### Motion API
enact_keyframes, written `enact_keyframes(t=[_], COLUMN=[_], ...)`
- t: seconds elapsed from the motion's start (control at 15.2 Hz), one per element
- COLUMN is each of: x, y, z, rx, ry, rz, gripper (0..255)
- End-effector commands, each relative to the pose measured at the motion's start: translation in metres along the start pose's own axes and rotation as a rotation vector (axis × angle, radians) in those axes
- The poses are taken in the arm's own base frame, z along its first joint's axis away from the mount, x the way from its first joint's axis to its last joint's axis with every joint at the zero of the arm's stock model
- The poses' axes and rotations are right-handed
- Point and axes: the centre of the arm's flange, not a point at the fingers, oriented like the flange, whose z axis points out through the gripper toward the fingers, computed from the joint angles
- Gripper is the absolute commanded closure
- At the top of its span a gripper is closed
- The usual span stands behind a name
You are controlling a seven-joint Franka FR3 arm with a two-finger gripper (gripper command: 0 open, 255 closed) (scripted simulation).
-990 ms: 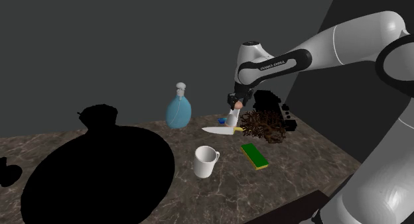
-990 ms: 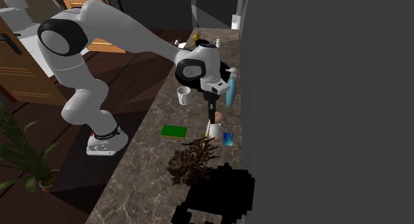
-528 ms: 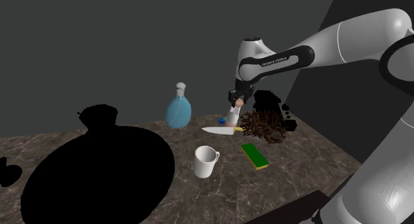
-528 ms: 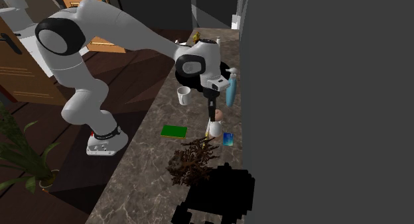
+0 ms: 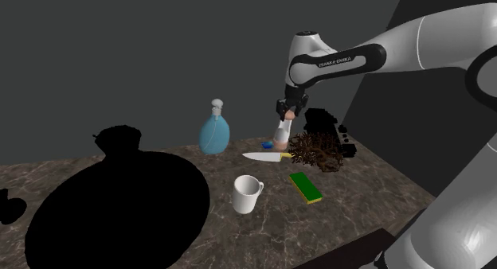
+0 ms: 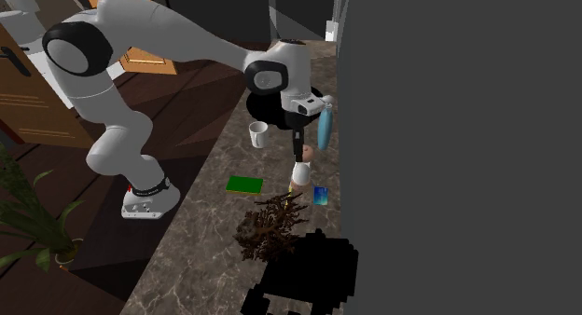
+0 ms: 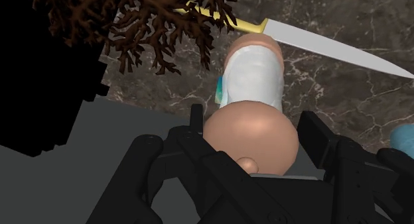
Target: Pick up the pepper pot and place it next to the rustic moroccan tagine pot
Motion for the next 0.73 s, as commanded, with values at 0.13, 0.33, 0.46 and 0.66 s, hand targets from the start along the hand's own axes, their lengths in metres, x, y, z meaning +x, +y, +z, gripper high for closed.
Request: enact_keyframes(t=[0.13, 0.33, 0.46, 0.66], x=[0.002, 0.003, 0.004, 0.005], y=[0.004, 0.007, 0.009, 0.012], z=[-0.021, -0.036, -0.046, -0.062], rx=[0.000, 0.000, 0.000, 0.000], ry=[0.000, 0.000, 0.000, 0.000], rz=[0.000, 0.000, 0.000, 0.000], gripper=[255, 255, 255, 255])
